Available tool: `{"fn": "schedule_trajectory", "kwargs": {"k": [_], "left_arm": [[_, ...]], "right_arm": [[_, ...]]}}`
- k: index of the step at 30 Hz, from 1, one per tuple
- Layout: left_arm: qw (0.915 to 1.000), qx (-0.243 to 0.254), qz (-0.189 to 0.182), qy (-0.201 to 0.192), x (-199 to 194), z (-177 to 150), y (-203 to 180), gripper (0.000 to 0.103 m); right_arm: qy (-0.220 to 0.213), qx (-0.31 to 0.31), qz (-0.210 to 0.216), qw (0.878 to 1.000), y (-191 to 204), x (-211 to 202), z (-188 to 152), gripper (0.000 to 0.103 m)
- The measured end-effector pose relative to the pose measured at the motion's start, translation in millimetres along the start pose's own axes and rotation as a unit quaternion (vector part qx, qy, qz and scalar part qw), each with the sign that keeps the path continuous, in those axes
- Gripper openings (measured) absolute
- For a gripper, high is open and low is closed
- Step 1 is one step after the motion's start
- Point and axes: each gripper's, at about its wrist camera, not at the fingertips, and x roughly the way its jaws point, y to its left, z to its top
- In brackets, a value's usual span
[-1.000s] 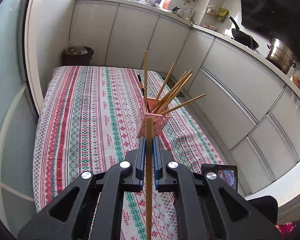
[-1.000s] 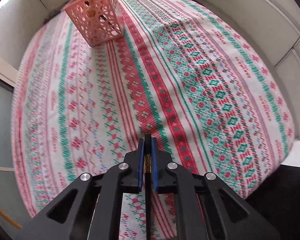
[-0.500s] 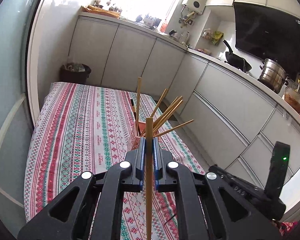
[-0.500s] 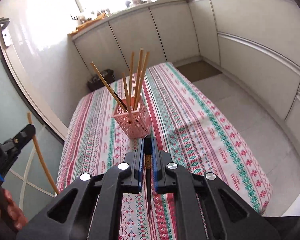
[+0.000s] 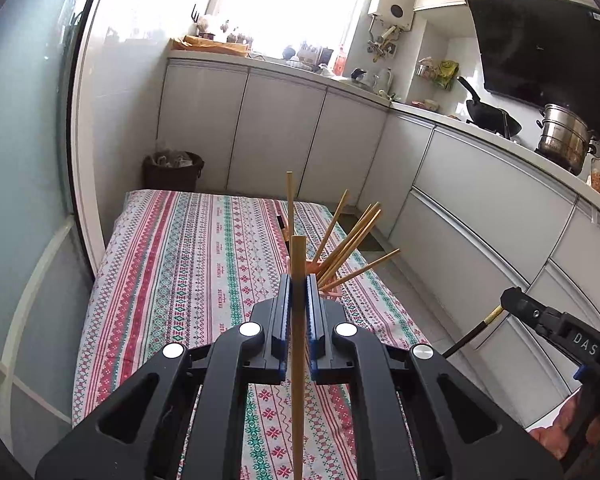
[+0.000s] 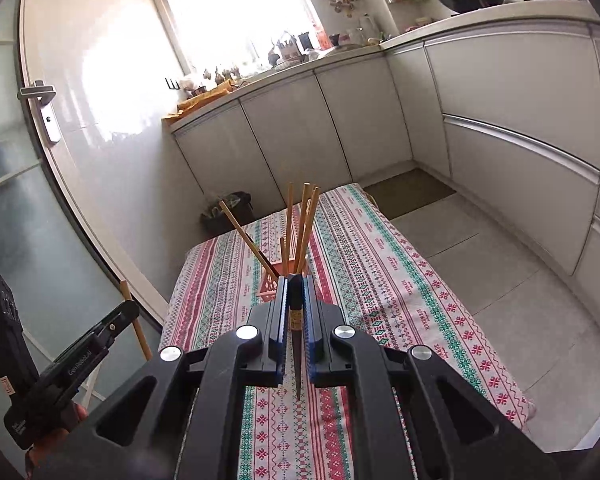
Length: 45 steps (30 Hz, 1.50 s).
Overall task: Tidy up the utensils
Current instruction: 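Carry both held chopsticks upright over the pink cup, then open the left tool to drop its chopstick into the pink cup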
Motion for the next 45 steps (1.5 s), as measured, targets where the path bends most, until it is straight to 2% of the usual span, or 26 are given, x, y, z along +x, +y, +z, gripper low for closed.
{"fn": "schedule_trajectory", "kwargs": {"k": [11,20,24,27,30,34,39,42,44,45], "left_arm": [[0.9982,0.051,0.027,-0.015,8.5,15.8,-29.5,0.006],[0.9958,0.076,0.040,-0.032,32.5,44.1,-42.5,0.006],[0.9955,0.070,0.026,-0.058,41.8,74.9,-42.5,0.006],[0.9935,0.055,0.013,-0.099,49.2,103.5,-43.0,0.006],[0.9903,0.041,0.014,-0.132,65.5,123.5,-44.4,0.006],[0.9863,0.041,0.026,-0.158,98.7,129.9,-45.3,0.006],[0.9856,0.037,0.036,-0.161,142.1,118.1,-43.9,0.007],[0.9886,0.033,0.035,-0.143,161.4,103.1,-38.9,0.013],[0.9892,0.027,0.042,-0.138,160.8,94.6,-34.9,0.030],[0.9886,0.022,0.044,-0.142,155.3,92.7,-32.5,0.031]], "right_arm": [[-0.025,0.015,0.006,1.000,-12.9,-15.5,20.7,0.007],[-0.033,0.031,0.000,0.999,-40.9,-7.3,38.7,0.007],[-0.038,0.034,-0.001,0.999,-51.2,-3.1,47.8,0.007],[-0.047,0.036,-0.001,0.998,-58.1,0.6,57.1,0.007],[-0.054,0.037,-0.003,0.998,-64.4,5.9,69.1,0.007],[-0.065,0.031,-0.007,0.997,-69.8,14.6,87.2,0.007],[-0.079,0.022,0.001,0.997,-65.0,31.9,116.4,0.007],[-0.091,0.009,0.011,0.996,-54.3,41.3,132.1,0.007],[-0.099,0.001,0.023,0.995,-44.8,46.6,141.1,0.007],[-0.102,-0.002,0.029,0.994,-39.2,48.6,145.6,0.007]]}}
